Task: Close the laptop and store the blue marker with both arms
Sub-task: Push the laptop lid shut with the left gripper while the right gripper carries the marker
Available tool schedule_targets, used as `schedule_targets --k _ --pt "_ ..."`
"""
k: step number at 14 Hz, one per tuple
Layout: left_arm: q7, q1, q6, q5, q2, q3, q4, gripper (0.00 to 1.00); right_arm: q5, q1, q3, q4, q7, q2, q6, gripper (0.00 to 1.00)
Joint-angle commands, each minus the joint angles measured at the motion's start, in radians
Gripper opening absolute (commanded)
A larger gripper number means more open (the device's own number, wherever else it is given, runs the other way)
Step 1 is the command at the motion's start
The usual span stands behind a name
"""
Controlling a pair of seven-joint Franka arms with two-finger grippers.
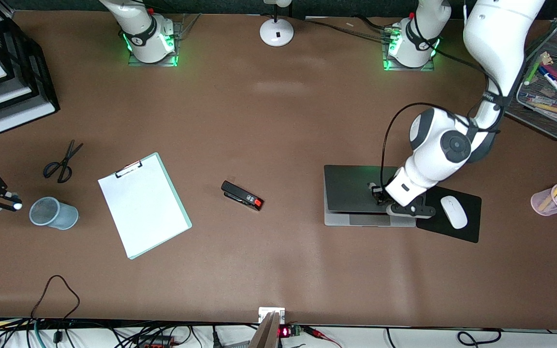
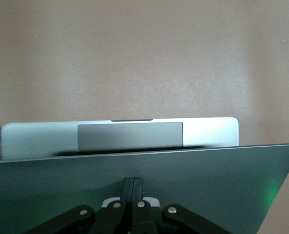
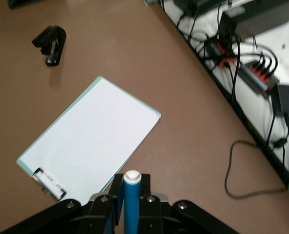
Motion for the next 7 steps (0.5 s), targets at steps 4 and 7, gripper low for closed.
schedule_targets --k 4,7 --pt "0.008 -0.010 0.122 0.067 0.163 0.014 0.108 0.00 0.193 -0.066 0.016 0.027 -0.239 0.090 -0.014 0.00" --pt "0.008 -0.013 0.155 0.128 0.235 0.017 0.143 0.00 0.248 -0.095 0.020 0.027 -0.284 0.129 -0.025 0.00"
